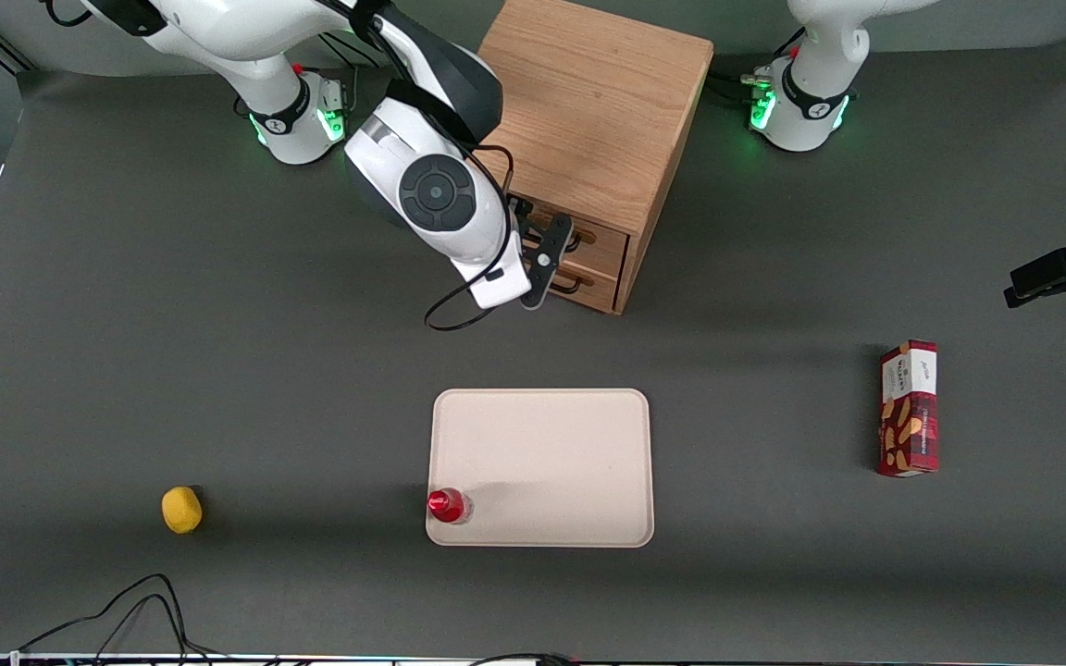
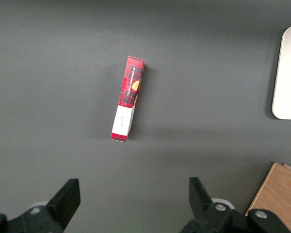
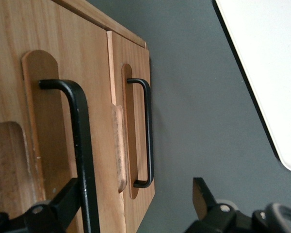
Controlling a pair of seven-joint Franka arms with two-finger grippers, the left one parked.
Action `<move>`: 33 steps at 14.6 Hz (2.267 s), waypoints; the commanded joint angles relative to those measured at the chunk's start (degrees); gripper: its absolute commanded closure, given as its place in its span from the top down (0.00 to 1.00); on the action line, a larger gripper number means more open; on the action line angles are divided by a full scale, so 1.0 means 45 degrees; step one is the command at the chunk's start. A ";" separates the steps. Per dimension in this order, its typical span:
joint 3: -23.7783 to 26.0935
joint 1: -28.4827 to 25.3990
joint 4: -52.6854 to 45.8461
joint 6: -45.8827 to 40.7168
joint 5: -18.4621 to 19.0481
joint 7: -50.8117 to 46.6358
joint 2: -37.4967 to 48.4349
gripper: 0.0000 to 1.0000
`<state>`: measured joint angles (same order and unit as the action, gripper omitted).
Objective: Open upper drawer
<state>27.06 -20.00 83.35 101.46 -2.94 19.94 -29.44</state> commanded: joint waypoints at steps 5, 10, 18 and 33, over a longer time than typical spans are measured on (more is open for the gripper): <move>0.0121 0.0167 -0.0027 0.0559 0.0830 0.0276 -0.0430 1.00; -0.0094 0.0246 -0.0164 0.0578 0.0810 0.0530 -0.0528 1.00; -0.0874 0.0207 -0.0886 0.0910 0.0712 0.0979 -0.0879 1.00; -0.2145 0.0246 -0.2195 0.0930 0.0693 0.2054 -0.1601 1.00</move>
<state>17.86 -18.65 76.31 105.70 -0.33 27.92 -34.44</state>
